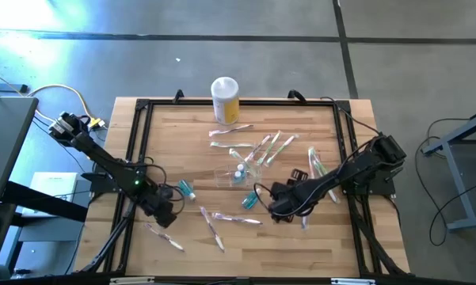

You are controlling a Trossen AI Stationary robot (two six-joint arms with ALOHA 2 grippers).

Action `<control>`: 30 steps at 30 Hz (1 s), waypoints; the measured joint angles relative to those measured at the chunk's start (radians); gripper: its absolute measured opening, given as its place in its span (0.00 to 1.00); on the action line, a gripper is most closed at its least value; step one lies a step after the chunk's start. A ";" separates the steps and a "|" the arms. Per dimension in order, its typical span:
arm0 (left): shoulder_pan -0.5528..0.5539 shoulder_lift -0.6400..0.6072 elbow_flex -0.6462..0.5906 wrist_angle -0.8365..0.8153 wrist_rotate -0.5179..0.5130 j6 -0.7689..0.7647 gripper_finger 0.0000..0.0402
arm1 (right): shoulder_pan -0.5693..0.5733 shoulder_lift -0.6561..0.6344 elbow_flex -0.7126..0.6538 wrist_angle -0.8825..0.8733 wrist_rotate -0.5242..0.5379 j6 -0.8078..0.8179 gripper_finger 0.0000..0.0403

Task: Pick & Place toothbrushing station
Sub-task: Put the violet toothbrush into the transparent organizer

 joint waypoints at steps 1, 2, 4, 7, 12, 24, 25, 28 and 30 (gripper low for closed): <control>-0.003 0.000 0.000 -0.018 0.002 -0.044 0.74 | -0.001 0.000 0.000 0.003 0.010 -0.008 0.41; -0.003 0.000 0.000 -0.036 0.011 -0.079 0.74 | -0.001 0.000 0.000 0.008 0.020 -0.019 0.41; -0.003 0.000 0.000 -0.042 0.024 -0.131 0.74 | -0.001 0.000 0.000 0.015 0.025 -0.025 0.41; -0.003 0.000 0.000 -0.078 0.037 -0.211 0.74 | -0.002 0.000 0.000 0.017 0.025 -0.025 0.41; -0.003 0.000 0.000 -0.242 0.015 -0.347 0.74 | 0.000 0.000 0.000 0.018 0.025 -0.025 0.41; -0.003 0.000 -0.009 -0.308 -0.062 -0.415 0.74 | 0.016 0.000 0.000 0.038 0.039 -0.025 0.41; -0.003 0.000 -0.016 -0.307 -0.062 -0.415 0.74 | 0.016 0.000 0.000 0.042 0.042 -0.025 0.41; -0.003 0.000 -0.048 -0.280 -0.062 -0.417 0.74 | 0.016 0.000 0.000 0.054 0.043 -0.025 0.41; -0.003 0.000 -0.074 -0.230 -0.063 -0.417 0.74 | 0.016 0.000 0.000 0.059 0.043 -0.025 0.41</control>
